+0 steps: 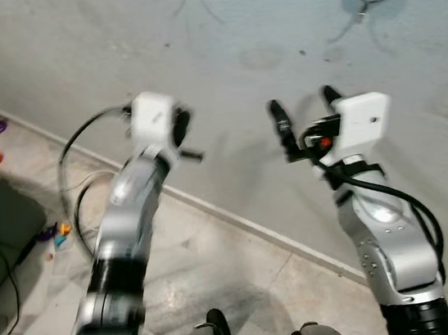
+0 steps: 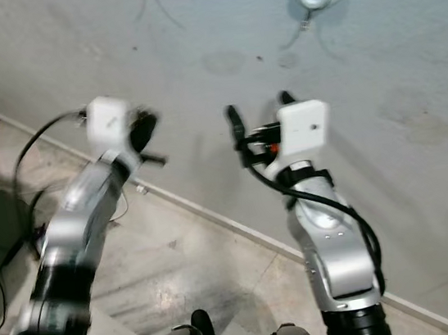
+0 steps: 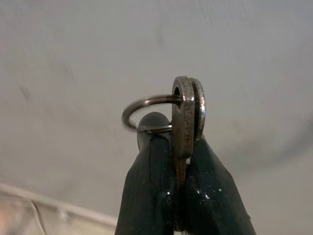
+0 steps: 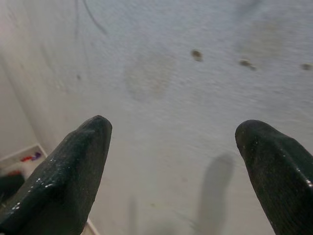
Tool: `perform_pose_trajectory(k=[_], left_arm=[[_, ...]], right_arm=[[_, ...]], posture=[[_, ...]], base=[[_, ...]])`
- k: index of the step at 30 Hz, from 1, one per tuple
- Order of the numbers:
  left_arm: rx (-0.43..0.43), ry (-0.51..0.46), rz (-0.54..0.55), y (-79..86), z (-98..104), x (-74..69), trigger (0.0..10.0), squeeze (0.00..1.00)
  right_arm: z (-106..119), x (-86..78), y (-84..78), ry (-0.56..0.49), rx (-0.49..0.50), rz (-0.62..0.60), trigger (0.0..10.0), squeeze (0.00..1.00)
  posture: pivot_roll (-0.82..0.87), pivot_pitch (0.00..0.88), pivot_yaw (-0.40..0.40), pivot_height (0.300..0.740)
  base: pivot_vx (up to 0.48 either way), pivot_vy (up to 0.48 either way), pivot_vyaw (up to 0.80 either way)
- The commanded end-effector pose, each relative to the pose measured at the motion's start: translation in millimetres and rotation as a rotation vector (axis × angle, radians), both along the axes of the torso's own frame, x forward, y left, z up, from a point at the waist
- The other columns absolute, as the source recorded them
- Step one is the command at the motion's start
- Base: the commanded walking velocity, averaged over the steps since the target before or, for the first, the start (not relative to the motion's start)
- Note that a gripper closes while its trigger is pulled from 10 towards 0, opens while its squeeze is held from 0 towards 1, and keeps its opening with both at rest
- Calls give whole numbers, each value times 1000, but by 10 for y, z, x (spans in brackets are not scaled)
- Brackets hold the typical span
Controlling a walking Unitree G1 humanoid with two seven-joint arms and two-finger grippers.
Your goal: Hang keys on a hook
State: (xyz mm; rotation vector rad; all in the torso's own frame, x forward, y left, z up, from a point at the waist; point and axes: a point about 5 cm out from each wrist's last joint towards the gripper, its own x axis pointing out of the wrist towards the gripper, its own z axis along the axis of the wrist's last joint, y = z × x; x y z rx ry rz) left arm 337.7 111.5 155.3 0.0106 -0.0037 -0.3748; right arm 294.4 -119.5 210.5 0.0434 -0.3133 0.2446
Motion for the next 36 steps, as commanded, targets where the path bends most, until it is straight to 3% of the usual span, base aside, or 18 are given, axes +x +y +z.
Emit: perform_pose_trajectory(k=[1, 4, 9, 19, 36], left_arm=[[25, -43, -16, -50, 99, -36, 10000, 0], [2, 6, 52, -4, -59, -146, 10000, 0], [-3, 47, 96, 63, -139, -235, 10000, 0], [-21, 78, 96, 59, -152, -270, 10000, 0], [-30, 102, 84, 27, -140, -268, 10000, 0]], right_arm=[[-18, 1, 16, 3, 10, 8, 10000, 0], [-49, 25, 27, 14, 9, 16, 10000, 0], [-82, 49, 17, 27, 12, 17, 10000, 0], [-124, 68, -13, 42, 21, 3, 10000, 0], [-129, 76, -53, 43, 25, -17, 10000, 0]], posture=[[-71, 194, 85, 740], [-65, 190, 79, 740], [-60, 187, 70, 740], [-68, 183, 77, 740], [-71, 190, 79, 740]], base=[[0, 0, 0], [0, 0, 0], [0, 0, 0], [0, 24, 0], [-191, 389, 0]])
